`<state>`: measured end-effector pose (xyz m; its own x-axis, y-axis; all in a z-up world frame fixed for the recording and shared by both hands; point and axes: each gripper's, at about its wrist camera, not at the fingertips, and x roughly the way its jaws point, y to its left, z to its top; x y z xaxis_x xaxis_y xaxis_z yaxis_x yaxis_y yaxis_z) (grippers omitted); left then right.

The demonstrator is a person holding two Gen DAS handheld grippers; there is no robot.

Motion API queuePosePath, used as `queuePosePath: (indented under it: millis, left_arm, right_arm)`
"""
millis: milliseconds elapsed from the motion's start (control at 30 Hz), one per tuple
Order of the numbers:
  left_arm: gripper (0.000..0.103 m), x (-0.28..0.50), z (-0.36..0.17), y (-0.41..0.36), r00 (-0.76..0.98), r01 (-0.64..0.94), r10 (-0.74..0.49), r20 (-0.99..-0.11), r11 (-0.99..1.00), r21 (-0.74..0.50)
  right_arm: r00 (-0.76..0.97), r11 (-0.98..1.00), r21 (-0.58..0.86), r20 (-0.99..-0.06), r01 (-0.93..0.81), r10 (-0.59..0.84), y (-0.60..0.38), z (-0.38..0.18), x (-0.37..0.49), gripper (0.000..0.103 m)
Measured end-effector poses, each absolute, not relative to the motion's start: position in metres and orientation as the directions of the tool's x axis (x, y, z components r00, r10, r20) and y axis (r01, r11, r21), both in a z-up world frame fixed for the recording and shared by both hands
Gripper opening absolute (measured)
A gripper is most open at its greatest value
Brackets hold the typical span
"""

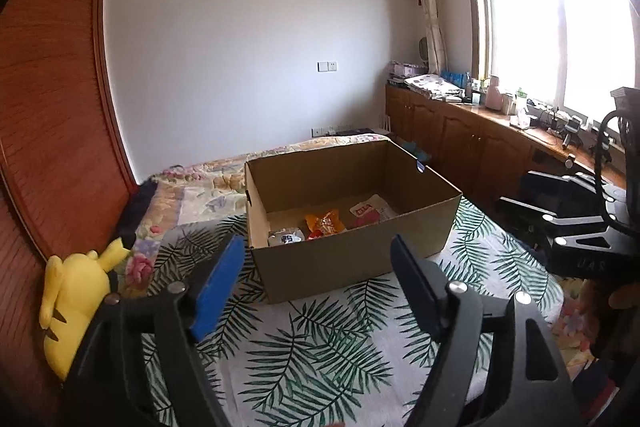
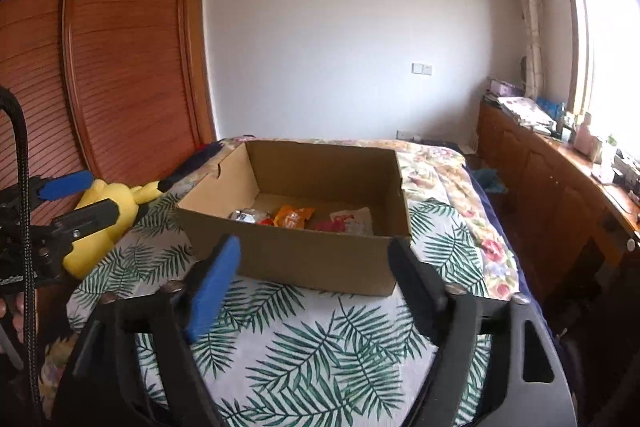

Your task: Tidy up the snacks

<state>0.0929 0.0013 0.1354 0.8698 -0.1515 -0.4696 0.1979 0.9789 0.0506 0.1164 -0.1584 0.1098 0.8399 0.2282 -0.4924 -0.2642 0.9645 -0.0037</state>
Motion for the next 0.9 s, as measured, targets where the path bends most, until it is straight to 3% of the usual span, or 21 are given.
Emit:
queuePosePath:
  millis: [133,233,400,900]
  left_arm:
    - [0.078,0.081,0.13,-0.002,0.879,0.181,-0.125,-0.461,0.98,0.08]
    - [0.091,0.071,0.124,-0.003,0.877,0.178,-0.126,-0.463,0.982,0.071]
    - [0.091,0.052,0.119,-0.005,0.896,0.147,-0.103,-0.432,0.987,0.07]
    - [0.091,0.01,0.093,-0.008,0.892,0.077,-0.06,-0.448,0.997,0.02]
  right_arm:
    - [0.848,0.969,-0.004,-0.485,-0.247,0.215,-0.161,0.104,0.106,0.095]
    - [0.849,0.971,-0.003,-0.486,-0.238,0.206,-0.161,0.1,0.098,0.1]
    - [0.854,0.972,0.005,-0.477,-0.234,0.208,-0.163,0.096,0.084,0.103]
    - [0.884,0.985,0.007,-0.442,-0.17,0.156,-0.169,0.08,0.028,0.103]
